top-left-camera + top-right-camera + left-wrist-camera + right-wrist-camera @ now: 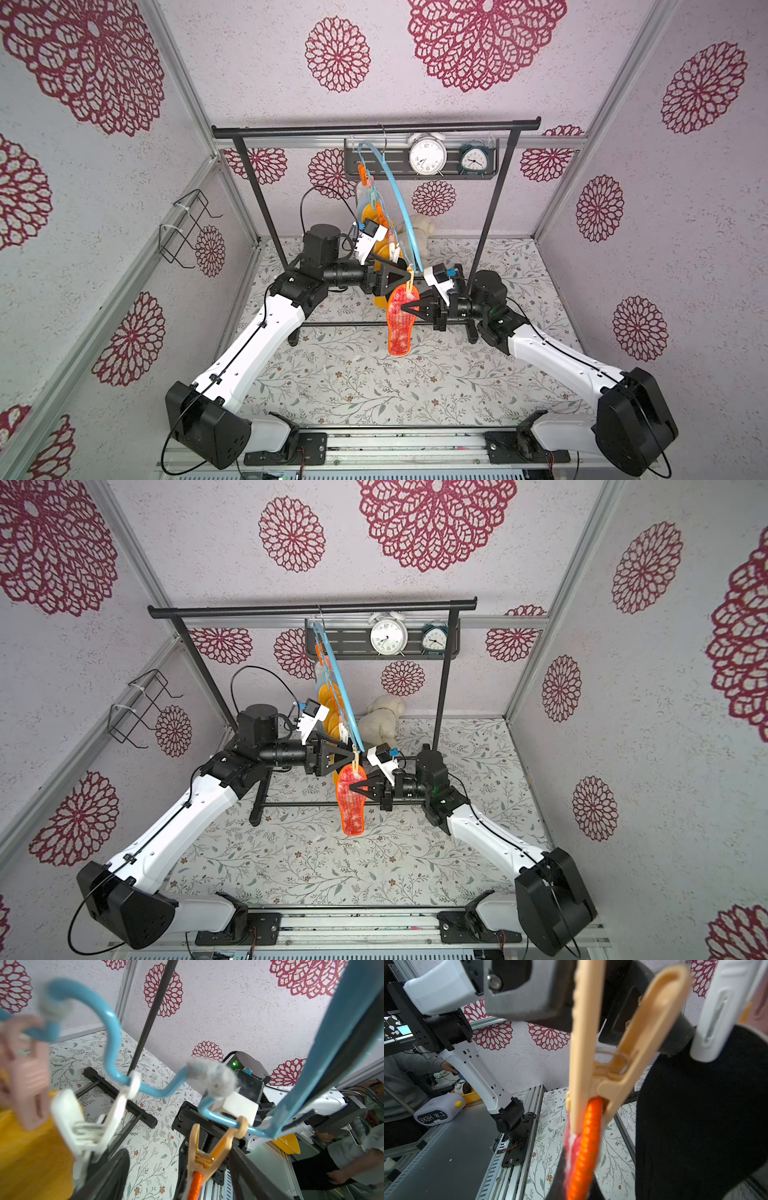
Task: Take the shoe insoles off the hanger
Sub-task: Open the clamp at the hanger, then place the insole at the center of the board.
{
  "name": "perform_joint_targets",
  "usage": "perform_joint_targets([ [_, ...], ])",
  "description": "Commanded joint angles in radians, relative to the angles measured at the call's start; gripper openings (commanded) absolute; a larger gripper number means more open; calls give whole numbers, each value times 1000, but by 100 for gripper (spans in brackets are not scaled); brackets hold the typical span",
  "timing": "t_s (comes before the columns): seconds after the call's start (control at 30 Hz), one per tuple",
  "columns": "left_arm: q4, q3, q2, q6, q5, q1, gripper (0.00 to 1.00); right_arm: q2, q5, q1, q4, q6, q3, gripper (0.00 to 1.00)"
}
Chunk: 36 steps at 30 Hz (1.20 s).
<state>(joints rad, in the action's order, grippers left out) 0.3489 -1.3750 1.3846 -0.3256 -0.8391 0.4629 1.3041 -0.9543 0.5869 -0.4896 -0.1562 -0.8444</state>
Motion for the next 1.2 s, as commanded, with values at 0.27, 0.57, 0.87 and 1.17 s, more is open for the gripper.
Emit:
perform_joint_targets([
  [0.27,-128,-11,21,-43,-68,46,61,-35,-34,14,-20,-20,5,0],
  [0.57,-138,-13,22,-74,-87,56,29,-43,-32,15,-5,-16,5,0],
  [0.87,-110,4,-1,-79,-39,56,3,-51,28,15,76,29,4,0],
  [1.17,-68,-5,-9,-41,39,55,1,-107,202,-12,130,-47,234,0],
])
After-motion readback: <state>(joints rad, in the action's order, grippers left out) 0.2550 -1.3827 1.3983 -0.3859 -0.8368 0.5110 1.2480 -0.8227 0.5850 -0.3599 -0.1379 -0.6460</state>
